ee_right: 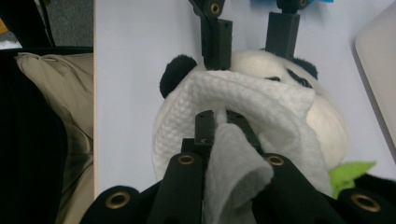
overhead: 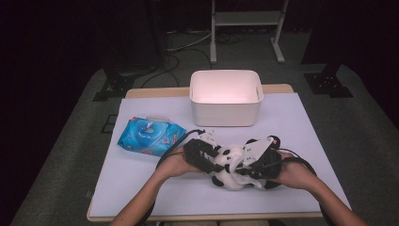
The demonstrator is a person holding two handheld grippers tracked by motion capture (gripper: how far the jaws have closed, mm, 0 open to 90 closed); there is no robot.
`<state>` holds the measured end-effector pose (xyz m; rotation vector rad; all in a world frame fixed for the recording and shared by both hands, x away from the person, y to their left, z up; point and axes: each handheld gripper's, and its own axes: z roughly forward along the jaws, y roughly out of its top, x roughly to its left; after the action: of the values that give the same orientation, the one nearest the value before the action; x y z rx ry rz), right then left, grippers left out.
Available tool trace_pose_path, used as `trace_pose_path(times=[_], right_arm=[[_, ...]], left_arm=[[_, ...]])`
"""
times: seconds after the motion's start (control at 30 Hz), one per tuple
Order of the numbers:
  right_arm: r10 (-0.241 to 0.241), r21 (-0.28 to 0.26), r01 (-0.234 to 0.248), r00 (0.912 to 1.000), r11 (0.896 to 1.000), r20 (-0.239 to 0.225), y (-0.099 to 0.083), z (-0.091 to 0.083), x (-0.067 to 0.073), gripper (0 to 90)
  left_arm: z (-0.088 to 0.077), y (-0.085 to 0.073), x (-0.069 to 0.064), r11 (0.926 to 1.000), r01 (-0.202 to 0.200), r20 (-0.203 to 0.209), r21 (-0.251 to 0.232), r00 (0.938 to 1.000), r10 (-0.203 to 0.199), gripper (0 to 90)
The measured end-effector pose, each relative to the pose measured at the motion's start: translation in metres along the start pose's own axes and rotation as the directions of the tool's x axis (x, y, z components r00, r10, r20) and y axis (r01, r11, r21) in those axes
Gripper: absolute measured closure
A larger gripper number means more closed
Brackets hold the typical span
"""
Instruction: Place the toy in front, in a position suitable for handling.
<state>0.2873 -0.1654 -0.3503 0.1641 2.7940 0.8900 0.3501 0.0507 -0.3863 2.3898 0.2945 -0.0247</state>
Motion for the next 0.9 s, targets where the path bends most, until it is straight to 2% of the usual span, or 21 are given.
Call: trace_pose_path(times=[0.1,0.4,0.53,0.6,0.73,0.9], right_arm=[[-0.019,0.025,0.019,0.9998,1.0,0.0,0.007,0.003,0.001,83.3],[-0.062,0.038,0.064,0.9966,0.997,-0.055,0.026,0.021,0.003,83.2],[-0.054,0.026,0.055,0.9963,0.998,-0.067,0.022,0.016,0.002,83.2],[-0.043,0.015,0.044,0.9965,0.999,-0.071,0.018,0.011,0.001,83.2],[-0.01,0.001,0.01,0.9976,1.0,-0.069,0.006,0.002,0.0,83.2],[-0.004,0.004,0.004,0.9983,1.0,-0.058,0.001,-0.003,0.001,83.1]], left_arm=[[0.001,0.001,0.0,1.0,0.004,-0.001,0.004,1.0,-0.004,41.8],[0.0,0.001,-0.002,1.0,-0.008,-0.002,0.0,1.0,0.008,40.3],[-0.005,-0.002,-0.001,0.9999,-0.005,0.011,-0.011,0.9999,0.005,38.5],[-0.007,-0.004,0.0,0.9997,0.014,0.015,-0.021,0.9998,-0.014,38.3],[-0.01,-0.008,0.001,0.9995,0.021,0.017,-0.024,0.9996,-0.02,38.4],[-0.008,-0.015,0.002,0.9983,0.032,0.036,-0.048,0.9989,-0.03,42.9]])
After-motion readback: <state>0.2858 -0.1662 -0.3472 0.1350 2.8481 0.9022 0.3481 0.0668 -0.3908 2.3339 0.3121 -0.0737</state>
